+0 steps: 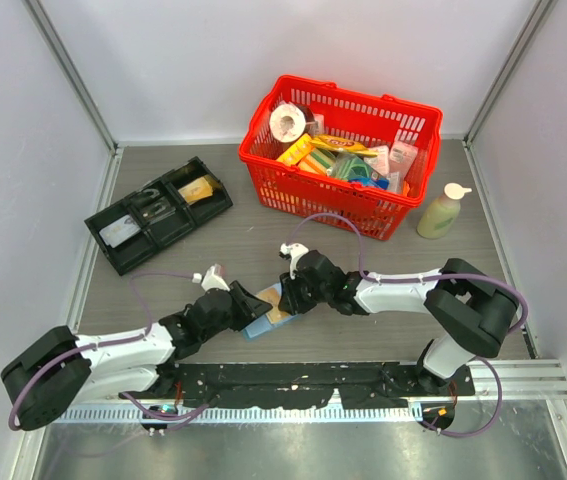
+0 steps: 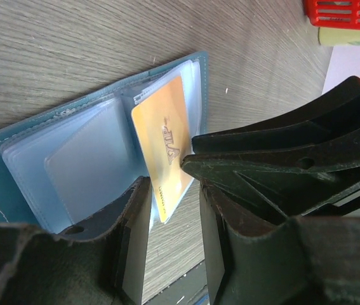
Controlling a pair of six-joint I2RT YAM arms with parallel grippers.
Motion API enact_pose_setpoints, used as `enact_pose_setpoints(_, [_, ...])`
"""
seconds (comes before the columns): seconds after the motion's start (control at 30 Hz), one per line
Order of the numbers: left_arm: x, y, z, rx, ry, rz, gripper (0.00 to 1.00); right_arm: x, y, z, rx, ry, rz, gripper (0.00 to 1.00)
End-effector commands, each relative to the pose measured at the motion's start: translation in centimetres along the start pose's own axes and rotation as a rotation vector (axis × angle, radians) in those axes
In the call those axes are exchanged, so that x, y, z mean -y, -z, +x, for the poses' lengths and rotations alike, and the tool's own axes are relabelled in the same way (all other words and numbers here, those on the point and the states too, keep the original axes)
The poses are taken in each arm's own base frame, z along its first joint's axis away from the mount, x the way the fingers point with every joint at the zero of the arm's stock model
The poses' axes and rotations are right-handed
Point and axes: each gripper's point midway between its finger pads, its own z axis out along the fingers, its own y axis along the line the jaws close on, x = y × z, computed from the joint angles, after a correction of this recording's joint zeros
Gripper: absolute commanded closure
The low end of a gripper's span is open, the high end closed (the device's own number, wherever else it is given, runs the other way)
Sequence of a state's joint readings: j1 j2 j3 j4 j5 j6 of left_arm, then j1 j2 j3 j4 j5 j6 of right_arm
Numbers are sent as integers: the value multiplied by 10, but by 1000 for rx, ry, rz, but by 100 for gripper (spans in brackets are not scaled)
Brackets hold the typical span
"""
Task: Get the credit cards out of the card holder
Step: Remove the credit card from the card holder.
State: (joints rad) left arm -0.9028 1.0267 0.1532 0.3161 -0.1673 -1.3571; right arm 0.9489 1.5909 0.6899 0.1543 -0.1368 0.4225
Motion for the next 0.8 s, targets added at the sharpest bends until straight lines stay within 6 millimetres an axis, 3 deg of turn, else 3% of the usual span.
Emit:
enact_pose_setpoints(0.0, [20, 1, -7, 30, 22, 78, 61, 10, -5, 18, -55, -4, 35, 69])
enact_pose_setpoints(0.23, [-1, -5, -2, 20, 73, 2, 55, 9, -4, 18, -57, -3, 32, 69])
enact_pose_setpoints(0.4, [5, -8, -3, 19, 77, 13, 56, 11, -4, 19, -59, -7, 35, 69])
enact_pose_setpoints(0.77, [24, -5, -6, 28, 108, 118, 85, 16, -11, 28, -115, -31, 50, 70])
